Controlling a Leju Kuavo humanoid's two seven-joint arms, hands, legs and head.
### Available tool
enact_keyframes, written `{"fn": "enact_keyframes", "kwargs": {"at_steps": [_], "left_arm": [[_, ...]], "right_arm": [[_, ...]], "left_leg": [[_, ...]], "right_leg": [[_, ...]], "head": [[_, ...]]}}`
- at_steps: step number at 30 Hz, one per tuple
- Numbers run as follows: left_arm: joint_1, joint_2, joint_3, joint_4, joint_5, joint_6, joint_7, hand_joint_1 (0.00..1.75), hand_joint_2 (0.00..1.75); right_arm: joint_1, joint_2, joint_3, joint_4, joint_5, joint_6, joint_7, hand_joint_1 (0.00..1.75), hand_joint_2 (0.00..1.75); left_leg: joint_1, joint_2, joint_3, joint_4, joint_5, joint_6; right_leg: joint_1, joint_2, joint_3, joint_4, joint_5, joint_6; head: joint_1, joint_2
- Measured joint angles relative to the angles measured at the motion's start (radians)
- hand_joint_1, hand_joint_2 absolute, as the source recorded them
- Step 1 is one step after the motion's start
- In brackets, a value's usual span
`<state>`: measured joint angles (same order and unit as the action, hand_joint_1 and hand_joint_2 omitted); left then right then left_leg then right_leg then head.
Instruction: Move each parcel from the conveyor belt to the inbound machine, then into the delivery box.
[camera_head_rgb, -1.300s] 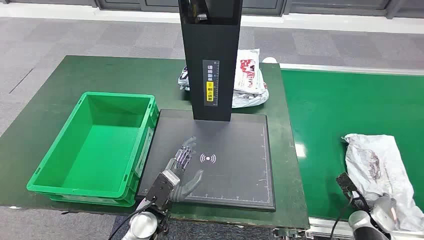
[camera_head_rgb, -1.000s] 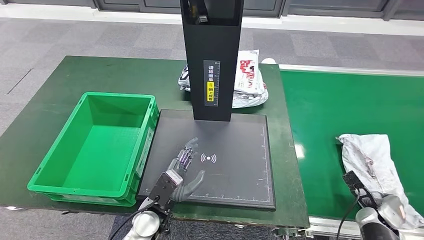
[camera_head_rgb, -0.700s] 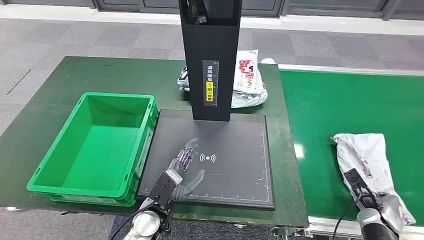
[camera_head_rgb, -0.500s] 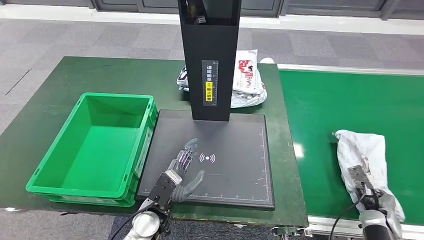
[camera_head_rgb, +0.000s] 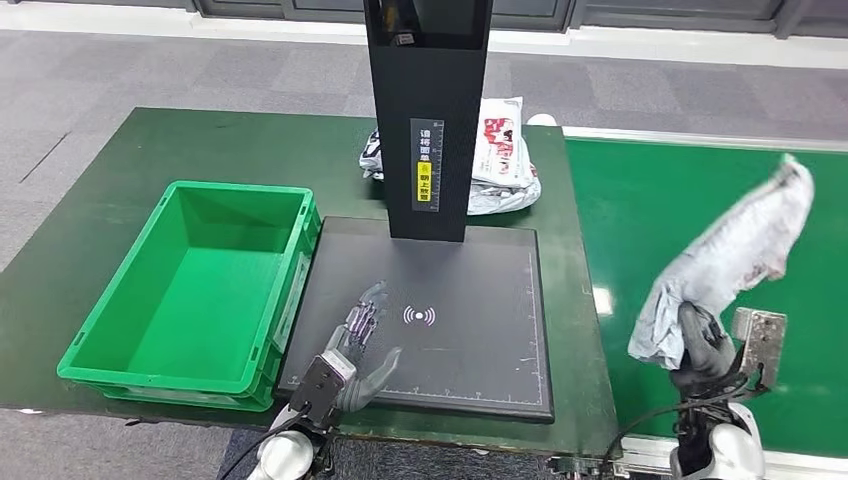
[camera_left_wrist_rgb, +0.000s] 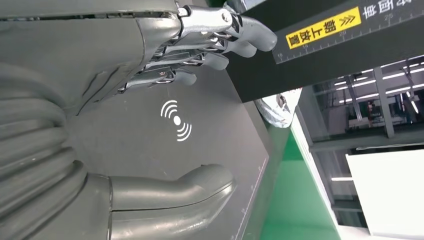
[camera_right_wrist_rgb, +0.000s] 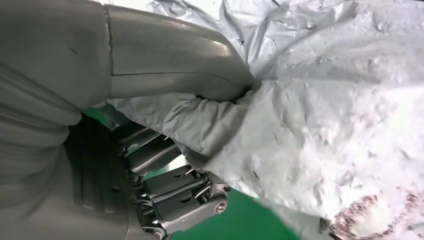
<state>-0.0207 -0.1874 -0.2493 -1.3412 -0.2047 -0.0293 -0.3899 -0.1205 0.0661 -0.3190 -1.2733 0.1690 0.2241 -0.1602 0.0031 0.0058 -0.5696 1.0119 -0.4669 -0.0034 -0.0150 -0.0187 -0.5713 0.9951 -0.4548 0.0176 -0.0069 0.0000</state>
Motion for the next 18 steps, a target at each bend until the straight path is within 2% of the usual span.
{"fn": "enact_keyframes", "kwargs": {"at_steps": [5, 9, 15, 18], "left_arm": [[0.001, -0.002, 0.0, -0.003, -0.017, -0.005, 0.001, 0.0, 1.75], [-0.003, -0.004, 0.0, -0.002, -0.017, -0.01, 0.002, 0.0, 1.75], [-0.019, -0.014, 0.0, 0.005, -0.017, -0.012, 0.003, 0.0, 1.75], [-0.022, -0.015, 0.0, 0.008, -0.017, -0.012, 0.003, 0.0, 1.75]], "right_arm": [[0.052, 0.015, 0.189, -0.146, -0.005, 0.044, -0.009, 1.75, 1.75], [0.05, 0.025, 0.362, -0.177, 0.011, 0.053, 0.006, 1.75, 1.75], [-0.036, 0.058, 0.592, -0.066, 0.047, 0.033, 0.043, 1.75, 1.75], [-0.059, 0.072, 0.661, -0.008, 0.059, 0.018, 0.051, 1.75, 1.75]], "left_leg": [[0.0, 0.001, 0.0, 0.0, 0.0, 0.0], [0.0, 0.002, 0.0, 0.0, 0.001, -0.001], [0.0, 0.002, 0.0, 0.0, 0.002, -0.002], [0.0, 0.001, -0.001, 0.0, 0.003, -0.001]], "right_leg": [[0.0, 0.001, -0.001, 0.0, 0.0, 0.0], [0.0, 0.001, -0.001, 0.001, 0.001, 0.0], [0.0, 0.002, -0.002, 0.001, 0.001, -0.001], [0.0, 0.001, -0.002, 0.001, 0.002, -0.001]], "head": [[0.0, 0.0], [0.0, 0.0], [0.0, 0.0], [0.0, 0.0]]}}
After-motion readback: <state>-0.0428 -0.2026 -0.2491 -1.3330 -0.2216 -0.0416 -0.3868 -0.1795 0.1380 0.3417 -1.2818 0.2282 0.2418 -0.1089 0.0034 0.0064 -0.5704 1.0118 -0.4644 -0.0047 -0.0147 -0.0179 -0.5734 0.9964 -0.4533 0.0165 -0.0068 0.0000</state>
